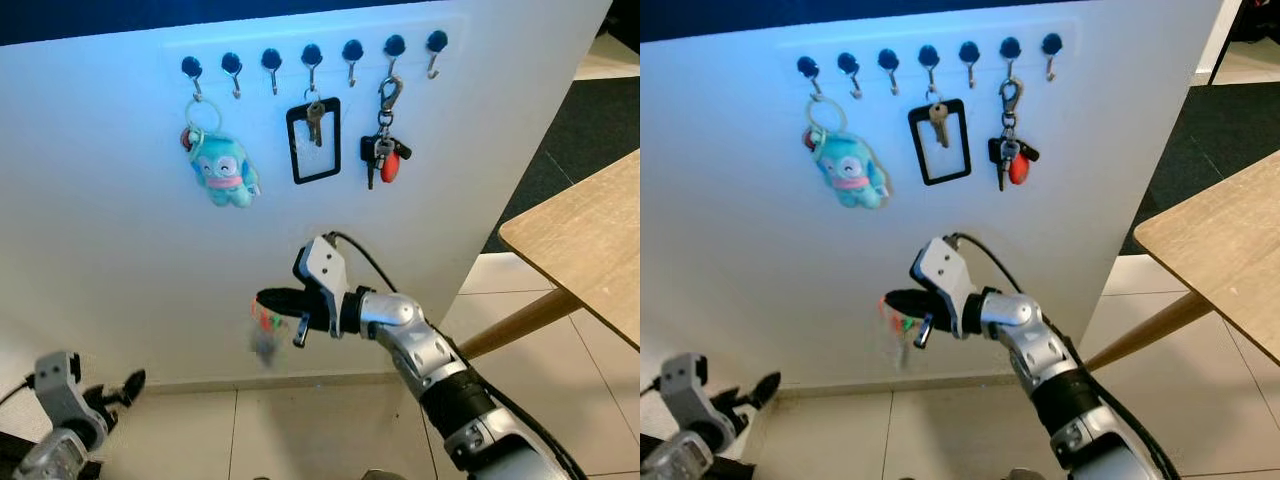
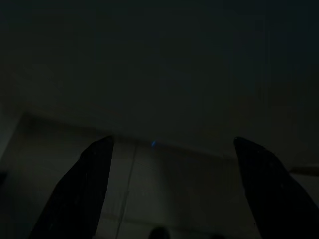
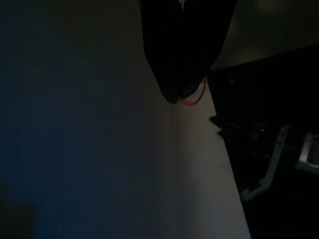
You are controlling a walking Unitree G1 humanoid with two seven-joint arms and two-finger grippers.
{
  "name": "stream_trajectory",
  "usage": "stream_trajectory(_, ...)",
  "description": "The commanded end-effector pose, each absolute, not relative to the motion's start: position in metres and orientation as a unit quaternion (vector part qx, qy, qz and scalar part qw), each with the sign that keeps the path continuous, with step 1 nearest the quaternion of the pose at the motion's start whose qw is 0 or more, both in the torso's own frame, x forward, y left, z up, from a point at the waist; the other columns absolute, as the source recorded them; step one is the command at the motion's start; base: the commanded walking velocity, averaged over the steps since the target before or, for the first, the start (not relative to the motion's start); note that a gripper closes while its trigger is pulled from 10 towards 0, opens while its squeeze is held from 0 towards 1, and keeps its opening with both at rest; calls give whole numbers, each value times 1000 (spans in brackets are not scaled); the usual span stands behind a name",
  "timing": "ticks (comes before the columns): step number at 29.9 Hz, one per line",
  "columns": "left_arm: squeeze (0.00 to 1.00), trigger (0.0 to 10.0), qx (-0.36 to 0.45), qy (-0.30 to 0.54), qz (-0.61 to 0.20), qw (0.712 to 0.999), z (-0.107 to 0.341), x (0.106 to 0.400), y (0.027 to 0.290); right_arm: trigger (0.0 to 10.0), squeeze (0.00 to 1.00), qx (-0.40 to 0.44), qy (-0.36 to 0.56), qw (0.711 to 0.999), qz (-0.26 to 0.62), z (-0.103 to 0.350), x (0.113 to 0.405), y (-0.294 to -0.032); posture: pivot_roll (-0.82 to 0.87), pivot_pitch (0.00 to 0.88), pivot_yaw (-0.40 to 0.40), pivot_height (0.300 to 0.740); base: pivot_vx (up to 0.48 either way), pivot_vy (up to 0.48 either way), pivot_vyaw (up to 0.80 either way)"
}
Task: Hang keys on a hook
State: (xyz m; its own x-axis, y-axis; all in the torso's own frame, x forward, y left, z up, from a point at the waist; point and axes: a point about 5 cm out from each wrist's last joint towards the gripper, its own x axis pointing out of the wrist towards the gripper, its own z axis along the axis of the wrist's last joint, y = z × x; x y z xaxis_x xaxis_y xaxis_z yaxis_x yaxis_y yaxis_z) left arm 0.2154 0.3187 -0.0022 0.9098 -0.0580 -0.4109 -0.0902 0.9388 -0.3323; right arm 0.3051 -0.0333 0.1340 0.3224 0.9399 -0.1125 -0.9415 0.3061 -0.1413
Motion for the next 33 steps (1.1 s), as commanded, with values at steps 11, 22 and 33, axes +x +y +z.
stream_trajectory(11, 0, 10000, -106, 104, -67, 987, 45, 252, 324, 10000, 0, -59, -23, 788, 612, 154, 302, -27, -67, 97, 81, 740, 0, -157, 0)
stream_trajectory(22, 0, 10000, -88, -9, -231, 969, 103, 261, 329, 10000, 0, 24, -65, 773, 630, 182, 299, -26, -66, 101, 80, 740, 0, 0, 0)
stream_trajectory(33, 0, 10000, -77, -82, -482, 869, 169, 229, 303, 10000, 0, 118, -95, 775, 613, 211, 311, -32, -67, 110, 74, 740, 0, 0, 0)
